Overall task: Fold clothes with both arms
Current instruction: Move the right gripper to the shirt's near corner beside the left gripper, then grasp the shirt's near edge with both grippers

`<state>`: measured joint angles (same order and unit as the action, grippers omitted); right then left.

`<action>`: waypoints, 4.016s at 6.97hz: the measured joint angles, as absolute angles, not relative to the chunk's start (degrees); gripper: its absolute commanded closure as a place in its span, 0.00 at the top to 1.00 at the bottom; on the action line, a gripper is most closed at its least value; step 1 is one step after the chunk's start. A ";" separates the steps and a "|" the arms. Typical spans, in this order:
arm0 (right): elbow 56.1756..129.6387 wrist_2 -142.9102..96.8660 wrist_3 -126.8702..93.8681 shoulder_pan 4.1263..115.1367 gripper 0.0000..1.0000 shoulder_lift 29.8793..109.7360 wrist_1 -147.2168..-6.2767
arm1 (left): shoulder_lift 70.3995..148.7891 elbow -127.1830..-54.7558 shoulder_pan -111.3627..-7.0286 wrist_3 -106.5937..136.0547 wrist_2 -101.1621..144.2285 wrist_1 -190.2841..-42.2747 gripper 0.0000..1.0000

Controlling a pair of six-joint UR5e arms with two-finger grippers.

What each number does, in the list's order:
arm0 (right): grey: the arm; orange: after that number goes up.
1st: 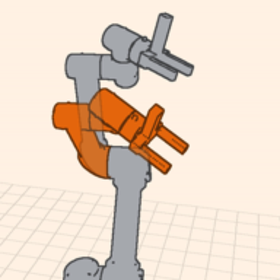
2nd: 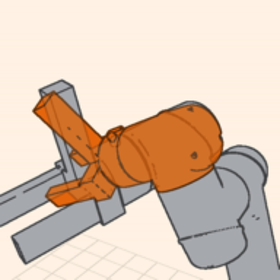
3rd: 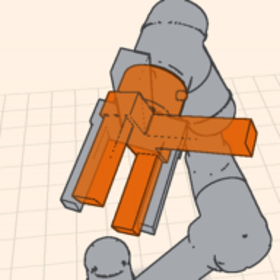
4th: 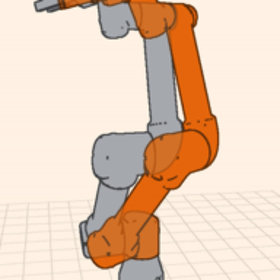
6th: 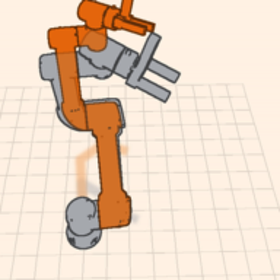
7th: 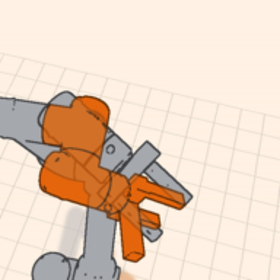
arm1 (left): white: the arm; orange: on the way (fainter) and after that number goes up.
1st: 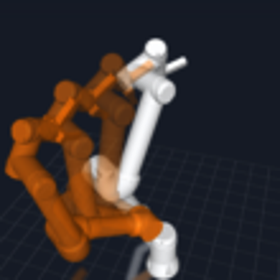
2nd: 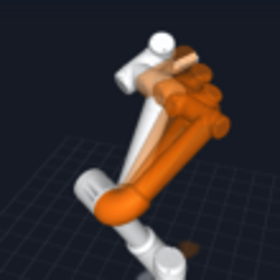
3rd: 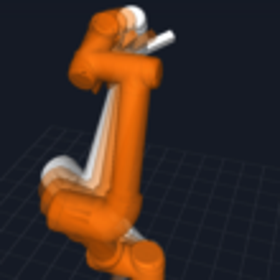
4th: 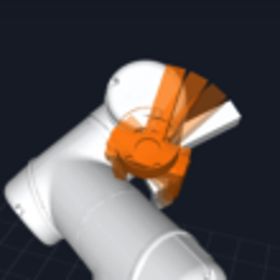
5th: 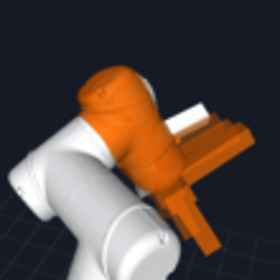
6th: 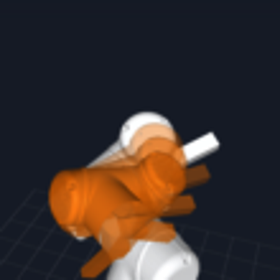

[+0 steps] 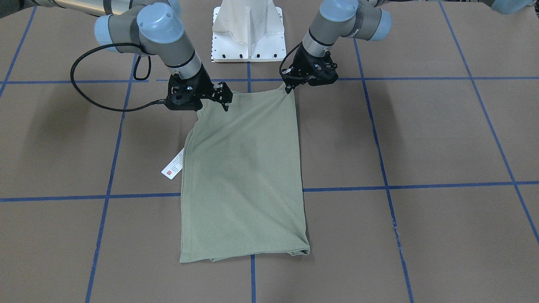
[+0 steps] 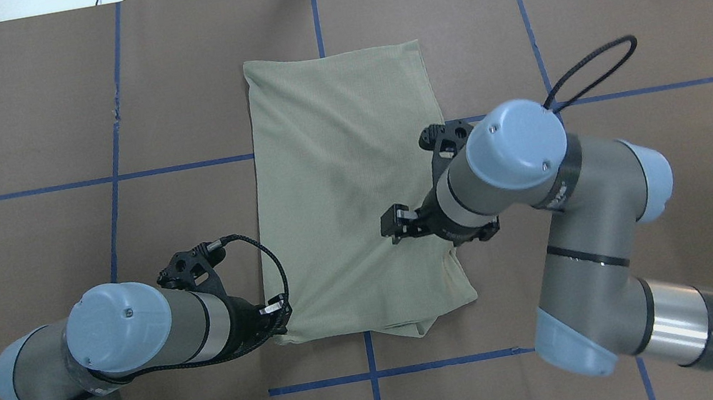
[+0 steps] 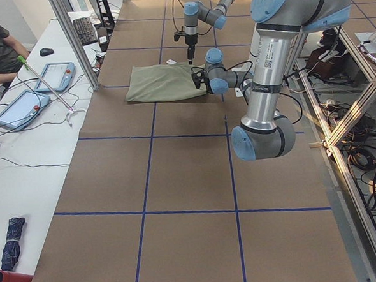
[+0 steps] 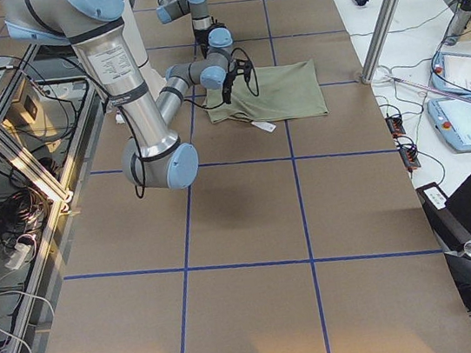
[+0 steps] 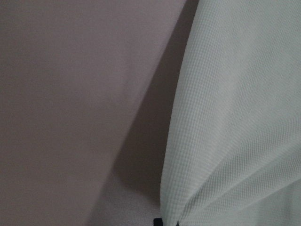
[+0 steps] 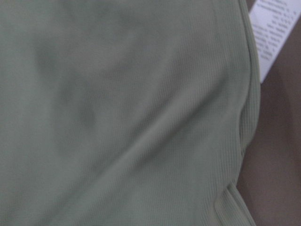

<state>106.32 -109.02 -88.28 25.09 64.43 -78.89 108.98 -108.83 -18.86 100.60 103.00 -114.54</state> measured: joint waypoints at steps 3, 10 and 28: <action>108.34 -103.16 -102.87 17.82 1.00 68.86 -79.35 | 109.08 -108.38 -18.67 100.63 103.01 -114.61 0.00; 107.18 -100.16 -105.64 14.45 0.81 69.64 -82.66 | 109.28 -108.18 -18.63 100.63 102.99 -114.72 0.00; 105.89 -100.50 -105.52 15.78 0.00 65.37 -83.38 | 109.27 -108.12 -18.63 100.54 102.92 -114.78 0.00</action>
<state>105.89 -100.50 -105.52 15.78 65.37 -83.38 109.27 -108.12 -18.63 100.54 102.92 -114.78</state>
